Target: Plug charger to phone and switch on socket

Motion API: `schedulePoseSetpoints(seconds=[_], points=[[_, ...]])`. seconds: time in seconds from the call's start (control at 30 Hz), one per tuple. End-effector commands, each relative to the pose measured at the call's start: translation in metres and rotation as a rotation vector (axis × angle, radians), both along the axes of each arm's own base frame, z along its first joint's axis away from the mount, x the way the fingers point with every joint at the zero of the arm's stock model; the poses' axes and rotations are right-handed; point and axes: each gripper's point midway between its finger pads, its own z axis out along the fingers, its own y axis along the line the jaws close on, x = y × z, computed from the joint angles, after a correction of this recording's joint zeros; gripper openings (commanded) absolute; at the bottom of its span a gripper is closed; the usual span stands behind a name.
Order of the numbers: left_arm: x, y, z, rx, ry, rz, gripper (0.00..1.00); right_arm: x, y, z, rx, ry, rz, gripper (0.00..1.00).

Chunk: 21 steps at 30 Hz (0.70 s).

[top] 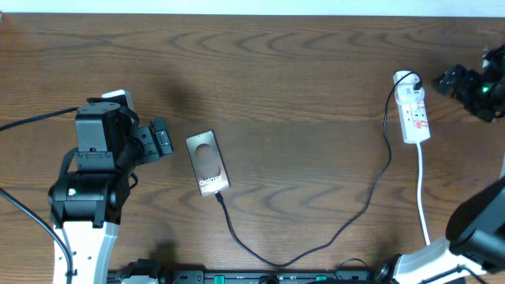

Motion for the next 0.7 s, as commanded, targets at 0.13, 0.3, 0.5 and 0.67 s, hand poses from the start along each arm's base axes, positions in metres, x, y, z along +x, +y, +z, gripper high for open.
schedulePoseSetpoints(seconds=[0.13,0.3,0.5,0.67], points=[[-0.0001,0.0038,0.0010,0.022,0.000,0.001,0.98,0.0025,0.0048,0.0145,0.038,-0.033,-0.024,0.99],[-0.0001,0.0038,0.0010,0.022,0.000,0.001,0.98,0.0025,0.0048,0.0145,0.038,-0.033,-0.024,0.99],[-0.0001,0.0038,0.0010,0.022,0.000,0.001,0.98,0.0026,0.0050,0.0144,0.038,-0.033,-0.023,0.99],[-0.0001,0.0038,0.0010,0.021,0.000,0.001,0.98,0.0026,0.0048,0.0147,0.038,-0.033,-0.024,0.99]])
